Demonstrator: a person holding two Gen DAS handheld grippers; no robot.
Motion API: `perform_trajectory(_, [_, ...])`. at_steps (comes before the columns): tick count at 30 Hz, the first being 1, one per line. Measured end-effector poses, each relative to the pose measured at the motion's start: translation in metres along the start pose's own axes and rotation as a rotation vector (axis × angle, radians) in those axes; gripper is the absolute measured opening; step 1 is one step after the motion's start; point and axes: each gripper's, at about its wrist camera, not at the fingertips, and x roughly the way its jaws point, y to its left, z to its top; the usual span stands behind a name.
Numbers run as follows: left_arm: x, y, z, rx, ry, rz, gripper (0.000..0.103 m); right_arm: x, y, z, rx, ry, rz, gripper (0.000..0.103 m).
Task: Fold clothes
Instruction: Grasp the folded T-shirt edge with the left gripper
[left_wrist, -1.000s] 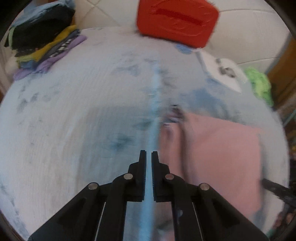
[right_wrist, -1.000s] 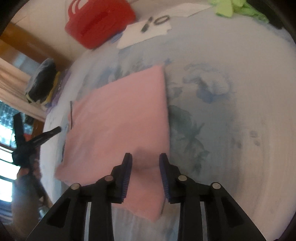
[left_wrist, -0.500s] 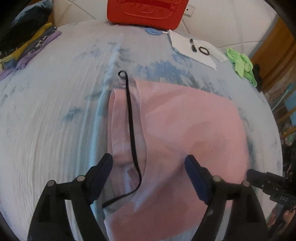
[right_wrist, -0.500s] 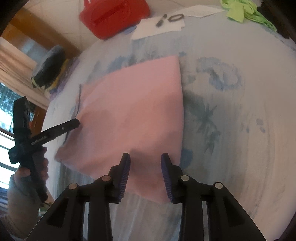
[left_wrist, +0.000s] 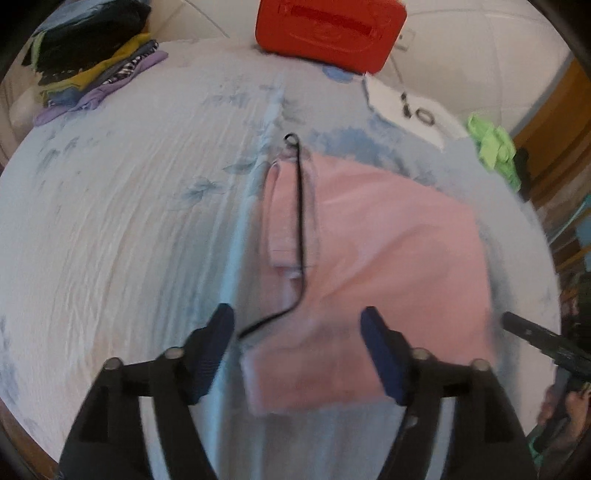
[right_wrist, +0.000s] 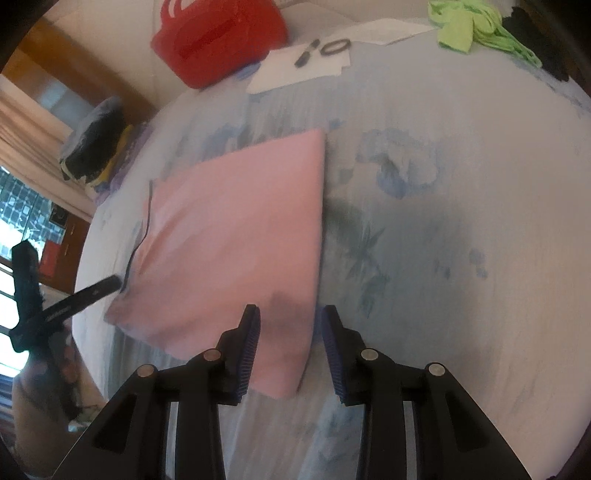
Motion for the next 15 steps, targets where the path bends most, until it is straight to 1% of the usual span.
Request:
perform_trajectory(5, [0.007, -0.011, -0.019, -0.033, 0.001, 0.036, 0.072, 0.005, -0.001, 0.013, -0.001, -0.019, 0.019, 0.036])
perform_trajectory(8, [0.018, -0.014, -0.029, -0.044, 0.016, 0.057, 0.072, 0.006, 0.000, 0.017, -0.016, -0.026, 0.028, 0.036])
perform_trajectory(10, [0.024, -0.019, -0.038, -0.029, 0.002, 0.078, 0.072, 0.006, 0.000, 0.020, -0.026, -0.030, 0.033, 0.036])
perform_trajectory(12, [0.028, -0.030, -0.045, 0.029, -0.029, 0.143, 0.072, 0.008, -0.001, 0.023, -0.028, -0.031, 0.037, 0.036])
perform_trajectory(13, [0.028, -0.033, -0.047, 0.045, -0.037, 0.158, 0.072, 0.010, -0.001, 0.024, -0.030, -0.030, 0.042, 0.036])
perform_trajectory(14, [0.029, -0.036, -0.049, 0.058, -0.043, 0.171, 0.072, 0.012, -0.002, 0.026, -0.032, -0.029, 0.047, 0.036])
perform_trajectory(15, [0.027, -0.035, -0.049, 0.049, -0.040, 0.163, 0.069, 0.013, -0.003, 0.029, -0.037, -0.033, 0.047, 0.036])
